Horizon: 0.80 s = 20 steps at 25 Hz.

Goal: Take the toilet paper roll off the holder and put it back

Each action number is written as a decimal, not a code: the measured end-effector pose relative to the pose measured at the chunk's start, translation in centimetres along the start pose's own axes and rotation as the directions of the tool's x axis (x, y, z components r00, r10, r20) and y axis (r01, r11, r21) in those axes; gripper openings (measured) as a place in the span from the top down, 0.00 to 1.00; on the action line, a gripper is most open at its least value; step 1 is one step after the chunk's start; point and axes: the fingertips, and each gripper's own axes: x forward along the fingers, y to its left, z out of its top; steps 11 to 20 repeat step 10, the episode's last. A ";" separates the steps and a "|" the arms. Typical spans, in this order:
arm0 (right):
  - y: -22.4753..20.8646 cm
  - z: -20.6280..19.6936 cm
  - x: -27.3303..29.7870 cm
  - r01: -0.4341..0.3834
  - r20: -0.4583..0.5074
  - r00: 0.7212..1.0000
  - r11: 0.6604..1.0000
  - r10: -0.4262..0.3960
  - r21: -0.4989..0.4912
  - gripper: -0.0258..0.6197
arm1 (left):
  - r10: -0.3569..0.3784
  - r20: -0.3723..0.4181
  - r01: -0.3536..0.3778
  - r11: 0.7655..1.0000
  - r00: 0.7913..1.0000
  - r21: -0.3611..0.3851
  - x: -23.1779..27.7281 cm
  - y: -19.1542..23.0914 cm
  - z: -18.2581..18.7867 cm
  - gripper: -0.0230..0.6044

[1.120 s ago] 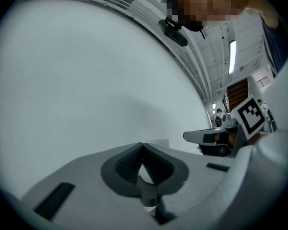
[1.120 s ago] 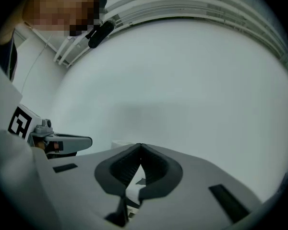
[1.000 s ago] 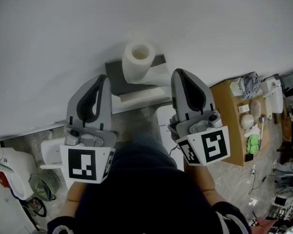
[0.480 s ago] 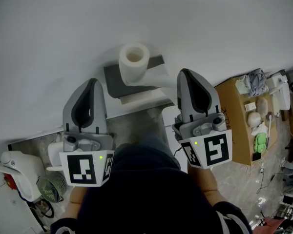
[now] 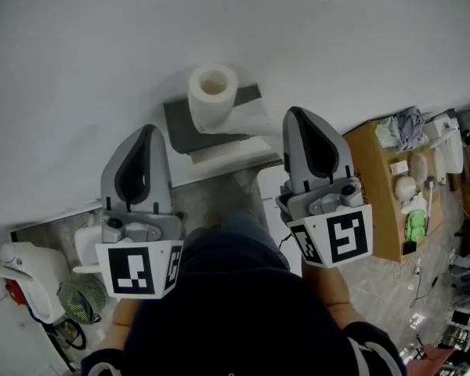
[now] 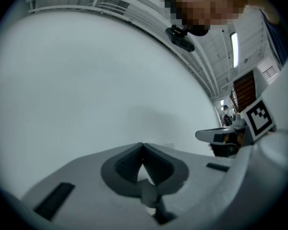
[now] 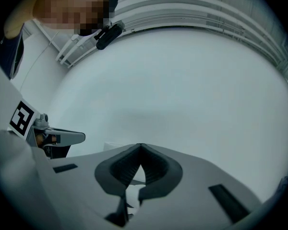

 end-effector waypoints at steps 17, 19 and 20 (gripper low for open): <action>0.3 0.2 -0.3 -0.009 -0.008 1.000 1.000 0.009 0.000 0.94 | -0.007 0.005 0.007 1.000 1.000 -0.004 -0.4 -0.4 0.2 0.96; 0.3 0.2 -0.3 -0.009 -0.008 1.000 1.000 0.009 0.000 0.94 | -0.007 0.005 0.007 1.000 1.000 -0.004 -0.4 -0.4 0.2 0.96; 0.3 0.2 -0.3 -0.009 -0.008 1.000 1.000 0.009 0.000 0.94 | -0.007 0.005 0.007 1.000 1.000 -0.004 -0.4 -0.4 0.2 0.96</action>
